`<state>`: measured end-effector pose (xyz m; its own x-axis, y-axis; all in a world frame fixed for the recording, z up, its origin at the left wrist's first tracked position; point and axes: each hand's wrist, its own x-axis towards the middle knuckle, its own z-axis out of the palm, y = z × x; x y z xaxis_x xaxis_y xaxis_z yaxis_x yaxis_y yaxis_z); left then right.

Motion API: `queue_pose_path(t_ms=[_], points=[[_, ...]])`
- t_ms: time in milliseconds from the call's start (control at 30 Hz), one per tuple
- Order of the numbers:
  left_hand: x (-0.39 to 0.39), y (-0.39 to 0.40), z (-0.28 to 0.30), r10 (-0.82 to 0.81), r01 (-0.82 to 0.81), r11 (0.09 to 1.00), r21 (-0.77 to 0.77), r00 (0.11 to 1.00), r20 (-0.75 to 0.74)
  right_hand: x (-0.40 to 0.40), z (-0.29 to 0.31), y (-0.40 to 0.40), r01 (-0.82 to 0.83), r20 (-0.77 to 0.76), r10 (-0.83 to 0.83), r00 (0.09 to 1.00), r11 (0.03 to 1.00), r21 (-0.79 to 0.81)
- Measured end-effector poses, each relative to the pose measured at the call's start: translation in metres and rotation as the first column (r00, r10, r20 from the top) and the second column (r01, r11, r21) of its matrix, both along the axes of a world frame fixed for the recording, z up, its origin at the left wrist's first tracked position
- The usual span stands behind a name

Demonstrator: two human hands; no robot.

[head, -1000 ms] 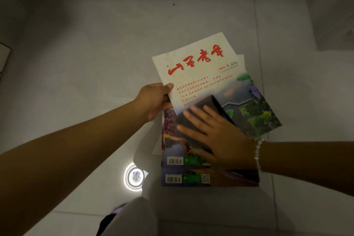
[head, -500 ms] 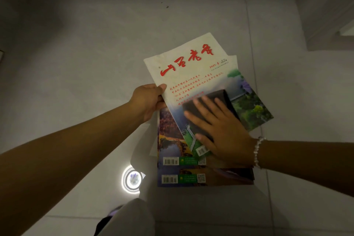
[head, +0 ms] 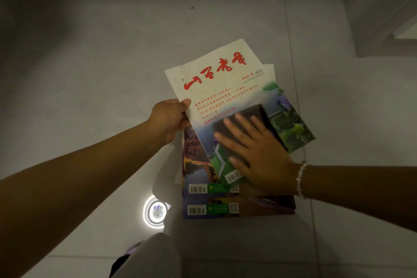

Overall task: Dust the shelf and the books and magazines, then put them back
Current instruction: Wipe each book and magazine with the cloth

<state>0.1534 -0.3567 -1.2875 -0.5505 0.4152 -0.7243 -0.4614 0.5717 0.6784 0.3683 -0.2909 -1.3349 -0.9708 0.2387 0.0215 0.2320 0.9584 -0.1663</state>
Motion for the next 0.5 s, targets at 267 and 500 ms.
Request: queue_pose_path(t_ms=[267, 500], points=[[-0.007, -0.006, -0.001, -0.021, 0.018, 0.997, -0.071, 0.998, -0.053, 0.022, 0.001, 0.07, 0.054, 0.067, -0.053, 0.996, 0.999, -0.006], [-0.004, -0.006, 0.004, 0.025, -0.026, 0.998, -0.049, 0.999, -0.029, -0.005, 0.006, 0.055, 0.246, 0.049, -0.242, 0.969, 0.964, -0.103]])
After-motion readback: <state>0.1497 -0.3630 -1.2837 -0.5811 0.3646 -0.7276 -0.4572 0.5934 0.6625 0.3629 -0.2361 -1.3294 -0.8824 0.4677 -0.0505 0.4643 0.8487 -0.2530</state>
